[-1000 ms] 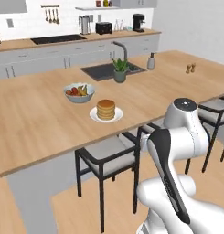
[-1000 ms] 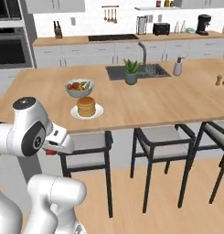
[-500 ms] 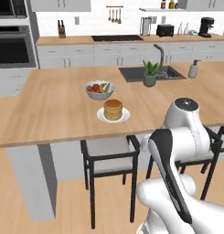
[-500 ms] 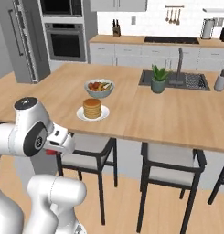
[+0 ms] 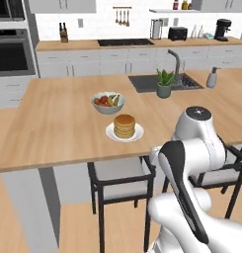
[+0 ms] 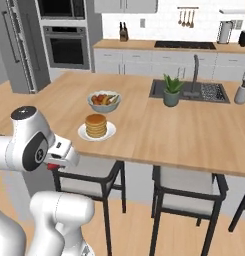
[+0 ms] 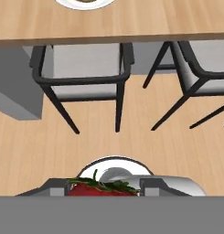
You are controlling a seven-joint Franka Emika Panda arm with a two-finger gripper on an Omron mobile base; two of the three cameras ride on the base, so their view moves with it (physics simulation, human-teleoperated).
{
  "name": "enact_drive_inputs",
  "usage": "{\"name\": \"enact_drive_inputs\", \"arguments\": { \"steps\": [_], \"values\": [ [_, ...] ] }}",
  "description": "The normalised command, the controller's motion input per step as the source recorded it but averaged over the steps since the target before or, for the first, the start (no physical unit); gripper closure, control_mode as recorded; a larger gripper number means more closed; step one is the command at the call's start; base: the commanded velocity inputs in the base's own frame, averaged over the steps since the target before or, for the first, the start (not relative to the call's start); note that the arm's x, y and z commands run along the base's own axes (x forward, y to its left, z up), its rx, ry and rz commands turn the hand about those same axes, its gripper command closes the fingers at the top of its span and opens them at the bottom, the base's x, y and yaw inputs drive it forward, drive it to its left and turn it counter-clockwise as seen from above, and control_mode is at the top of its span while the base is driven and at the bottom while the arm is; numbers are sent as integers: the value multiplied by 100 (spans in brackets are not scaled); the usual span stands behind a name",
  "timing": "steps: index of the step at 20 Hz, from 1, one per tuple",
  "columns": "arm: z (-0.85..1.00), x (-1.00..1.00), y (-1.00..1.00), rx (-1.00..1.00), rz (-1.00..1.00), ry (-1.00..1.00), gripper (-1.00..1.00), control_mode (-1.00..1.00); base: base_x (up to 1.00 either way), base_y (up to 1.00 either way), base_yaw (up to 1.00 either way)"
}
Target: Take the strawberry from the fridge and place it on top of the pancake, located on the dining counter.
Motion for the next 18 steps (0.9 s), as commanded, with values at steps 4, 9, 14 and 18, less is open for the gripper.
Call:
{"name": "enact_drive_inputs", "arguments": {
  "steps": [4,9,14,18],
  "values": [
    [0,0,0,0,0,0,100,100,48,45,-18],
    [0,0,0,0,0,0,100,100,36,45,-16],
    [0,0,0,0,0,0,100,100,43,4,-10],
    [0,0,0,0,0,0,100,100,72,18,-6]
  ]
}}
